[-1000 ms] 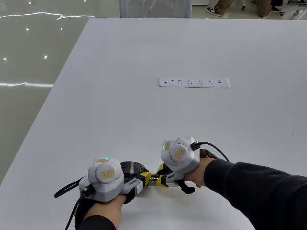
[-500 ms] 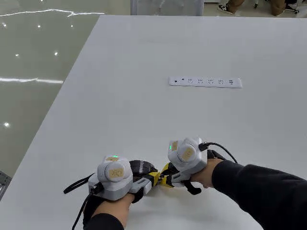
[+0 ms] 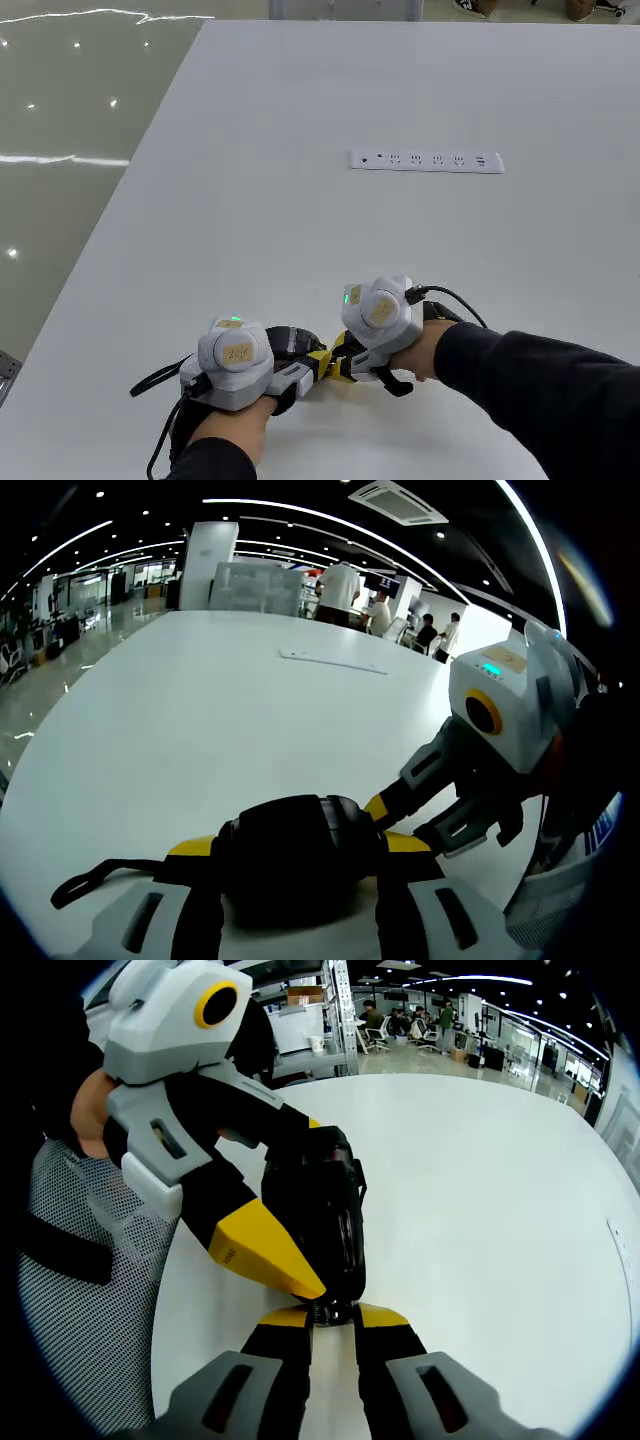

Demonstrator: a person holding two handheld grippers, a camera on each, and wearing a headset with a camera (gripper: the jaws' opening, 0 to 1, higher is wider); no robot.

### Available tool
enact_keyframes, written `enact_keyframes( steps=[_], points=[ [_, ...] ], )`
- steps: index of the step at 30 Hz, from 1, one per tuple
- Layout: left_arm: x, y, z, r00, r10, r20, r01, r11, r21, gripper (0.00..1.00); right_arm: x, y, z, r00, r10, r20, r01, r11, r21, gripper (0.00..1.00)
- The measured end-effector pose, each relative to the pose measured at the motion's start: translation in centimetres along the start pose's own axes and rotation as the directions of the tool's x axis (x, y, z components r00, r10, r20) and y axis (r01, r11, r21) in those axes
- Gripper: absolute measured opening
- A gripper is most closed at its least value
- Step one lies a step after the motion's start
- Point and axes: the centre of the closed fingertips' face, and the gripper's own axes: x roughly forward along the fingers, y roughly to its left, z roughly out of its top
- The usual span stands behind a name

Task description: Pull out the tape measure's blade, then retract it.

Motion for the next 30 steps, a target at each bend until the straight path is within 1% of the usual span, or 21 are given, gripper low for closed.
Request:
enact_keyframes(
  steps=[2, 3, 5, 9, 11, 14, 15, 16, 17, 18, 19, 20, 21, 22, 23, 24, 25, 26, 27, 29, 30],
  points=[
    [-0.1, -0.1, 0.0, 0.9999, -0.014, -0.001, 0.014, 1.000, 0.020, 0.59, 0.0, 0.2, 0.0, 0.9999, -0.003, 0.016, 0.003, 1.000, -0.005, 0.16],
    [-0.1, -0.2, -0.1, 0.9999, -0.017, -0.001, 0.017, 0.999, 0.031, 0.59, 0.0, 0.0, 0.0, 0.9993, -0.022, 0.029, 0.022, 1.000, -0.012, 0.19],
    [-0.1, -0.1, -0.1, 0.9998, -0.017, -0.002, 0.018, 1.000, 0.025, 0.59, 0.0, -0.2, 0.0, 0.9985, -0.037, 0.040, 0.037, 0.999, 0.016, 0.21],
    [-0.2, -0.2, 0.1, 0.9997, -0.022, -0.009, 0.023, 0.998, 0.053, 0.60, -0.1, 0.1, -0.1, 0.9979, -0.042, 0.050, 0.040, 0.999, 0.031, 0.25],
    [-0.4, 0.0, 0.5, 0.9997, -0.026, 0.001, 0.026, 0.997, 0.078, 0.62, -0.3, 0.2, -0.3, 0.9977, -0.046, 0.051, 0.045, 0.999, 0.030, 0.27],
    [-0.5, 0.5, 1.0, 0.9993, -0.036, 0.014, 0.035, 0.997, 0.070, 0.77, -0.7, 0.0, -0.3, 0.9961, -0.064, 0.060, 0.062, 0.997, 0.044, 0.33],
    [-0.6, 0.4, 1.3, 0.9976, -0.065, 0.021, 0.064, 0.996, 0.058, 0.81, -1.1, -0.2, -0.1, 0.9938, -0.080, 0.077, 0.077, 0.996, 0.048, 0.37],
    [-0.6, 0.0, 1.8, 0.9940, -0.100, 0.044, 0.097, 0.994, 0.058, 0.85, -1.5, -0.3, 0.2, 0.9910, -0.093, 0.096, 0.088, 0.995, 0.053, 0.41],
    [-0.8, 0.2, 2.4, 0.9901, -0.128, 0.058, 0.123, 0.989, 0.084, 0.90, -2.1, -0.4, 0.6, 0.9869, -0.110, 0.117, 0.104, 0.993, 0.057, 0.45],
    [-0.9, 0.3, 2.7, 0.9879, -0.141, 0.064, 0.134, 0.986, 0.101, 0.96, -2.6, -0.5, 0.5, 0.9855, -0.120, 0.119, 0.114, 0.992, 0.059, 0.48],
    [-1.3, 0.3, 3.0, 0.9842, -0.166, 0.062, 0.157, 0.979, 0.130, 0.99, -3.2, -0.5, 0.4, 0.9845, -0.130, 0.118, 0.124, 0.991, 0.057, 0.48],
    [-1.8, -0.2, 3.2, 0.9703, -0.235, 0.057, 0.226, 0.964, 0.138, 1.00, -4.1, -0.6, 0.3, 0.9819, -0.145, 0.123, 0.139, 0.989, 0.055, 0.48],
    [-2.2, -0.3, 3.2, 0.9616, -0.269, 0.052, 0.260, 0.955, 0.144, 1.00, -4.7, -0.6, 0.2, 0.9800, -0.154, 0.126, 0.148, 0.987, 0.058, 0.50],
    [-2.7, -0.6, 3.3, 0.9484, -0.314, 0.044, 0.304, 0.940, 0.154, 1.00, -5.3, -0.6, 0.0, 0.9777, -0.166, 0.128, 0.159, 0.985, 0.065, 0.52],
    [-3.3, -0.5, 2.8, 0.9384, -0.346, -0.001, 0.342, 0.929, 0.142, 1.00, -6.4, -0.6, -0.3, 0.9736, -0.185, 0.133, 0.177, 0.982, 0.072, 0.54],
    [-3.5, 0.3, 2.4, 0.9462, -0.322, -0.035, 0.323, 0.934, 0.149, 1.00, -7.0, -0.8, -0.5, 0.9692, -0.203, 0.139, 0.193, 0.978, 0.079, 0.56],
    [-3.9, 0.8, 2.6, 0.9449, -0.326, -0.026, 0.326, 0.929, 0.175, 1.00, -8.0, -0.8, -0.9, 0.9643, -0.220, 0.148, 0.207, 0.974, 0.096, 0.58],
    [-4.4, 0.9, 3.0, 0.9383, -0.346, -0.006, 0.340, 0.920, 0.195, 1.00, -8.7, -0.7, -1.2, 0.9609, -0.232, 0.151, 0.218, 0.970, 0.105, 0.59],
    [-5.0, 1.2, 3.6, 0.9365, -0.350, 0.018, 0.338, 0.915, 0.218, 1.00, -9.8, -0.8, -1.6, 0.9521, -0.261, 0.160, 0.244, 0.963, 0.116, 0.62],
    [-5.7, 1.9, 3.5, 0.9401, -0.341, -0.002, 0.325, 0.895, 0.307, 1.00, -11.2, -0.8, -2.2, 0.9410, -0.292, 0.170, 0.273, 0.953, 0.131, 0.64],
    [-6.0, 2.0, 3.6, 0.9378, -0.347, 0.009, 0.328, 0.894, 0.306, 1.00, -11.9, -0.7, -2.6, 0.9366, -0.305, 0.172, 0.284, 0.949, 0.138, 0.65]
  ],
)
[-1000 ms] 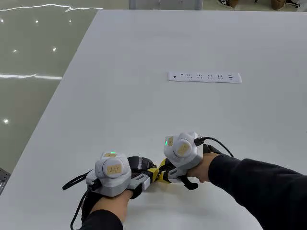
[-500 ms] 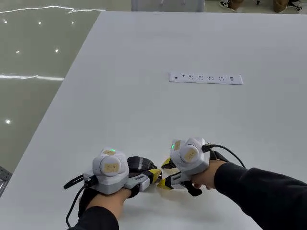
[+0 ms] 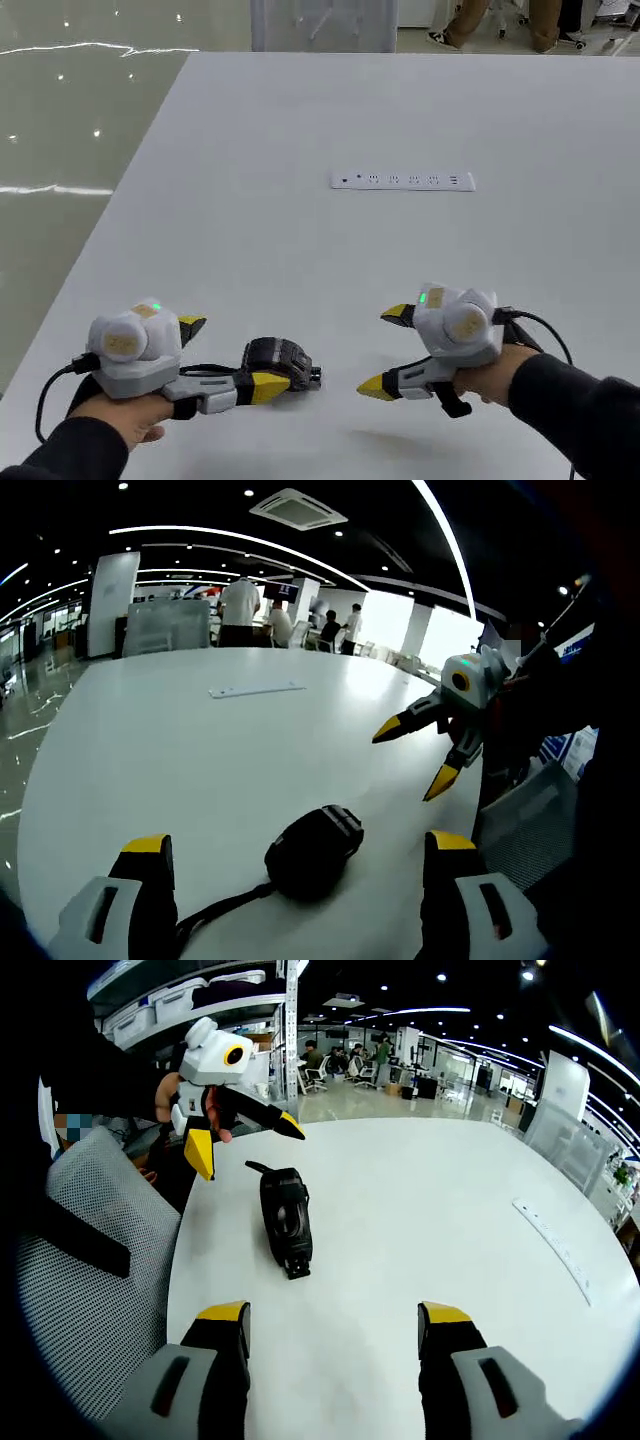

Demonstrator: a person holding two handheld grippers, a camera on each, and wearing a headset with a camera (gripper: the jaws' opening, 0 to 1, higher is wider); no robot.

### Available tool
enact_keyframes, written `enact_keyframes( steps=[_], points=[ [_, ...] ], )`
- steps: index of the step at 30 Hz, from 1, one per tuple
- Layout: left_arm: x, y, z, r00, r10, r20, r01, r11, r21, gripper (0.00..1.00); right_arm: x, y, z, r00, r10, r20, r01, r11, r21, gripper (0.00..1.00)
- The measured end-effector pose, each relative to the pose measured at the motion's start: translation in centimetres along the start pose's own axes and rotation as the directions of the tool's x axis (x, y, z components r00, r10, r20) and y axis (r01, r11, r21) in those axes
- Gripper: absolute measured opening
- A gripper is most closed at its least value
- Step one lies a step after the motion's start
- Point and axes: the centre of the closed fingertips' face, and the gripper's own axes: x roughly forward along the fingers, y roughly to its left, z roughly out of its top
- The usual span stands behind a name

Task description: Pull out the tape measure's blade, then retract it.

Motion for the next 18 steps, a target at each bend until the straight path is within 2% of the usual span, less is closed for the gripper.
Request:
enact_keyframes(
  steps=[2, 8, 10, 11, 15, 17, 18],
  points=[
    [-0.7, -0.4, 0.1, 0.9989, -0.044, 0.017, 0.044, 0.998, -0.047, 1.00, -1.7, -0.6, -0.5, 0.9991, -0.042, 0.012, 0.042, 0.999, 0.014, 0.66],
    [-2.3, 0.5, -0.4, 0.9995, -0.032, 0.002, 0.032, 0.999, -0.006, 1.00, -6.9, -1.4, -2.8, 0.9923, -0.120, 0.033, 0.117, 0.990, 0.075, 0.70],
    [-2.8, 0.6, 0.1, 0.9994, -0.026, 0.022, 0.027, 0.999, -0.034, 1.00, -8.2, -1.8, -3.4, 0.9878, -0.152, 0.034, 0.148, 0.985, 0.093, 0.71],
    [-3.2, 0.5, 0.7, 0.9987, -0.022, 0.047, 0.023, 0.999, -0.034, 1.00, -9.2, -1.9, -3.7, 0.9845, -0.171, 0.039, 0.166, 0.981, 0.102, 0.71],
    [-3.8, 0.2, 0.2, 0.9994, -0.016, 0.032, 0.016, 1.000, 0.005, 1.00, -11.7, -2.1, -5.1, 0.9764, -0.212, 0.043, 0.203, 0.968, 0.146, 0.77],
    [-4.0, 0.1, -0.4, 0.9997, -0.024, 0.009, 0.024, 1.000, -0.015, 1.00, -12.7, -2.2, -5.8, 0.9715, -0.233, 0.044, 0.223, 0.961, 0.162, 0.79],
    [-4.0, 0.1, -0.4, 0.9997, -0.021, 0.011, 0.021, 1.000, -0.010, 1.00, -13.0, -2.2, -6.0, 0.9699, -0.239, 0.046, 0.229, 0.959, 0.168, 0.80]
  ],
)
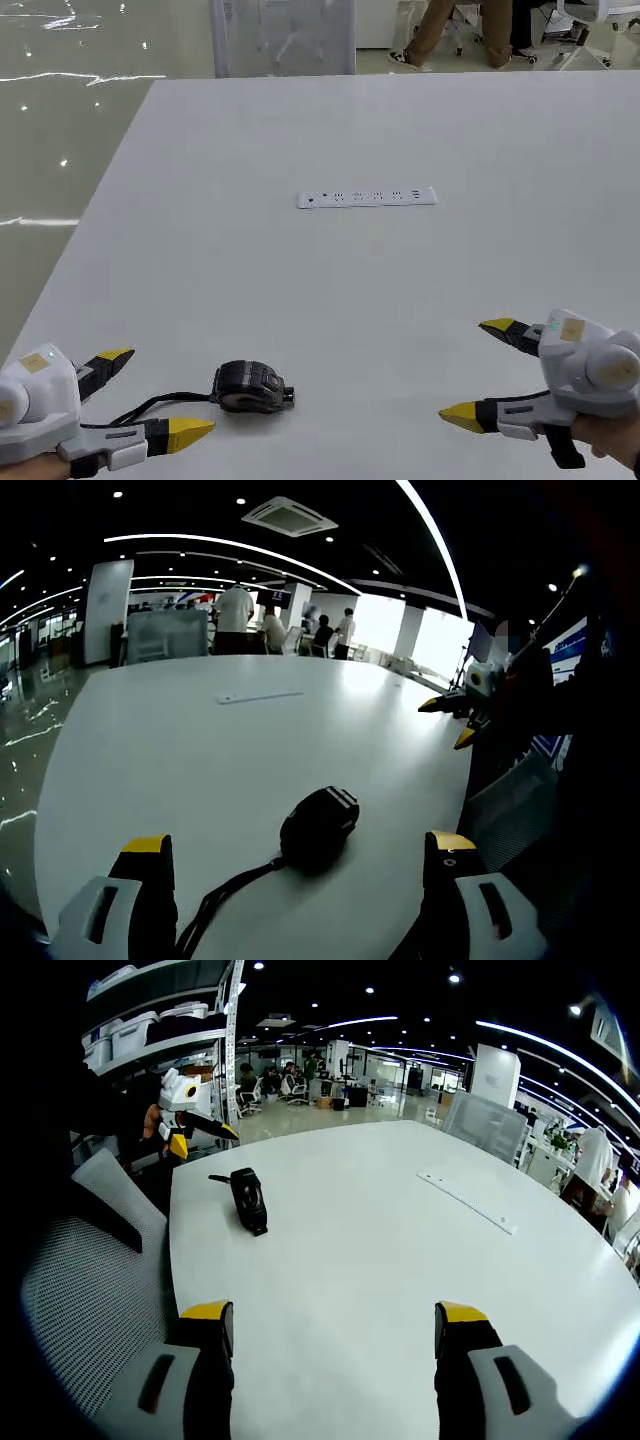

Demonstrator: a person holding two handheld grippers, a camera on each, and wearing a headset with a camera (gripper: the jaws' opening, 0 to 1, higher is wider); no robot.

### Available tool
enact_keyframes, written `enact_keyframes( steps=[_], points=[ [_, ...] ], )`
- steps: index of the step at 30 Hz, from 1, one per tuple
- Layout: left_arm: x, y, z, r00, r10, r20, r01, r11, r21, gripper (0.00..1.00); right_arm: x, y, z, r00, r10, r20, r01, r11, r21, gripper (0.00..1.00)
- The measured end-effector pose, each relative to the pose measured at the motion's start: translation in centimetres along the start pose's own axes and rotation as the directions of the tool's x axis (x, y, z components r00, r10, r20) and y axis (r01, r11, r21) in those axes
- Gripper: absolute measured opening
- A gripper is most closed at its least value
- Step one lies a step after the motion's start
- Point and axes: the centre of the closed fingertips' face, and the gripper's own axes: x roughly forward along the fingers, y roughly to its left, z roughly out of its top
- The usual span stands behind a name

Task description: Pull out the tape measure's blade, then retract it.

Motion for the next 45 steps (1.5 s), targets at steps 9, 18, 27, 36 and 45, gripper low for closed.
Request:
enact_keyframes(
  steps=[9, 18, 27, 36, 45],
  points=[
    [-0.3, 0.2, -0.3, 1.0000, 0.003, 0.002, -0.003, 0.999, 0.033, 1.00, -2.3, -1.2, -3.5, 0.9983, -0.053, -0.026, 0.054, 0.998, 0.043, 0.89],
    [-2.4, 2.2, -1.9, 0.9990, 0.043, 0.013, -0.043, 0.999, -0.008, 1.00, -4.3, -1.7, -6.3, 0.9966, -0.080, -0.021, 0.081, 0.993, 0.091, 0.94],
    [-2.7, 1.9, -2.4, 0.9993, 0.033, -0.017, -0.033, 0.999, -0.014, 1.00, -4.9, -1.5, -7.0, 0.9947, -0.099, -0.025, 0.102, 0.988, 0.118, 1.00],
    [-2.2, 0.6, -2.1, 0.9991, -0.013, -0.041, 0.013, 1.000, 0.003, 1.00, -5.0, -1.0, -6.8, 0.9947, -0.101, -0.017, 0.103, 0.988, 0.114, 1.00],
    [-2.3, 0.6, -2.6, 0.9989, -0.019, -0.044, 0.019, 1.000, -0.005, 1.00, -4.9, -0.9, -6.8, 0.9949, -0.098, -0.023, 0.100, 0.988, 0.114, 1.00]
  ],
)
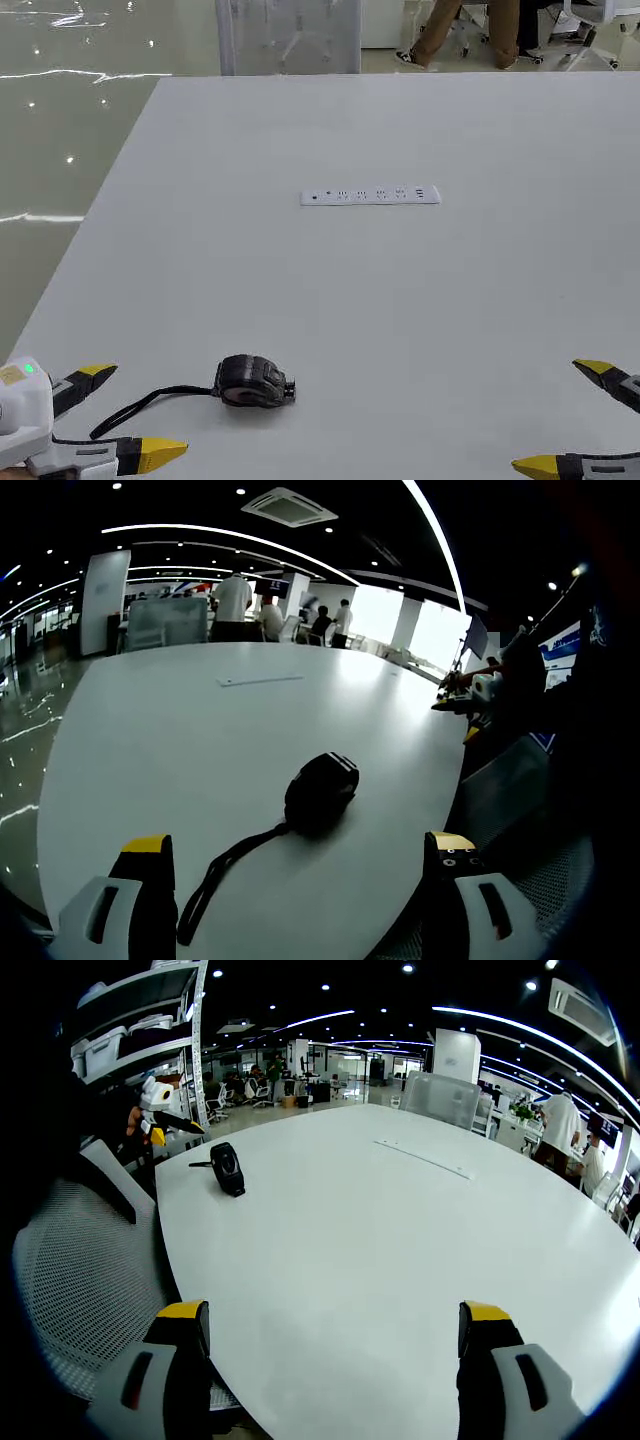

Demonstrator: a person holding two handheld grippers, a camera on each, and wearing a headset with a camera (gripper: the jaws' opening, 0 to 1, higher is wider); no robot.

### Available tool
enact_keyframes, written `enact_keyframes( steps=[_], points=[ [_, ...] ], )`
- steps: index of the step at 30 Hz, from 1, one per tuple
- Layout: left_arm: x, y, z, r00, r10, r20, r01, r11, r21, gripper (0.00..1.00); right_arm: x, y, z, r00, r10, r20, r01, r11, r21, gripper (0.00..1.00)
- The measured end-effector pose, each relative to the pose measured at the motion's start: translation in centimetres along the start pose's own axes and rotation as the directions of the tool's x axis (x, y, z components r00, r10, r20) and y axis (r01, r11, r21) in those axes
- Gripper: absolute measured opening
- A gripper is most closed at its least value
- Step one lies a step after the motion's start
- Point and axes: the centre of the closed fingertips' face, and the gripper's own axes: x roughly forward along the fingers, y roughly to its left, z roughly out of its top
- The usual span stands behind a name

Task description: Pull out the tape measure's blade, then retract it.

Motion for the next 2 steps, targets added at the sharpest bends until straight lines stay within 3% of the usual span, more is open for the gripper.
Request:
enact_keyframes(
  steps=[2],
  points=[
    [-0.09, -0.05, -0.07, 1.0000, -0.001, -0.003, 0.001, 1.000, 0.005, 0.99, 0.06, -0.02, 0.04, 1.0000, 0.001, 0.002, -0.001, 1.000, 0.002, 1.00]
  ],
)
